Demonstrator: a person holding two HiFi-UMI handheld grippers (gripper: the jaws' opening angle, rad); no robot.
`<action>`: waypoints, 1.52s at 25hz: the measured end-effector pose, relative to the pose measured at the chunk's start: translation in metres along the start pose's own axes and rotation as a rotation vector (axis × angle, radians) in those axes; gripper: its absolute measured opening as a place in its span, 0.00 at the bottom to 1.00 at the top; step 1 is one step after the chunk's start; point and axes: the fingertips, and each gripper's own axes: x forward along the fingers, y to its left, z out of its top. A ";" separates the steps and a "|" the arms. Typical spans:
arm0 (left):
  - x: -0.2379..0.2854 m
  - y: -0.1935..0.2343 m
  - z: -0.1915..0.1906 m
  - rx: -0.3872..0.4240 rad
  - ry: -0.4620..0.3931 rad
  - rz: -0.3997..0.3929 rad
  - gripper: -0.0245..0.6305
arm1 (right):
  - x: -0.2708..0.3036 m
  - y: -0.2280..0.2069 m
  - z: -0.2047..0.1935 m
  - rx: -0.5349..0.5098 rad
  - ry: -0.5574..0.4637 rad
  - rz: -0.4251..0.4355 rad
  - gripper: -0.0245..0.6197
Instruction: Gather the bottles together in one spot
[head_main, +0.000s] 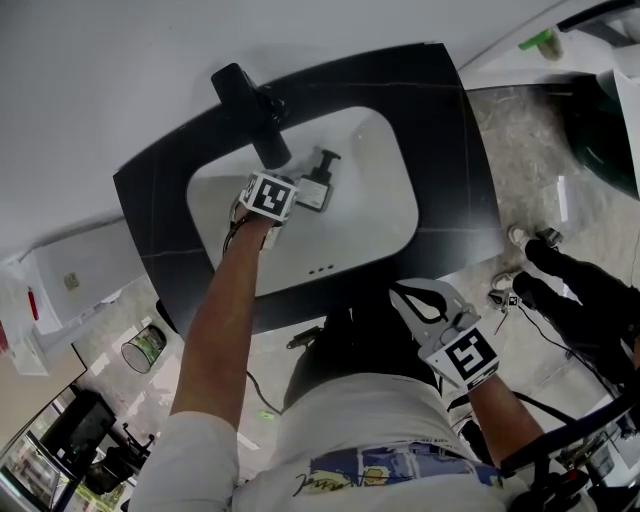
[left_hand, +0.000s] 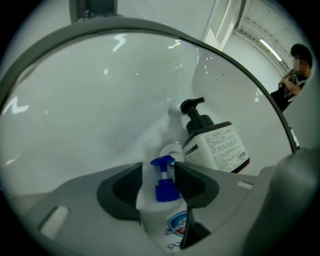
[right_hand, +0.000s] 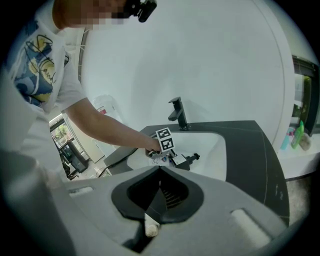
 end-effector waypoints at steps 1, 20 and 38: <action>0.000 0.000 -0.005 -0.027 0.012 -0.024 0.38 | -0.001 0.000 -0.001 0.003 -0.001 -0.001 0.04; -0.026 -0.005 -0.014 0.008 -0.095 0.093 0.34 | -0.002 -0.001 -0.001 0.005 -0.008 0.014 0.04; -0.124 0.014 0.015 -0.162 -0.571 0.216 0.18 | 0.007 0.023 0.008 -0.064 -0.004 0.070 0.04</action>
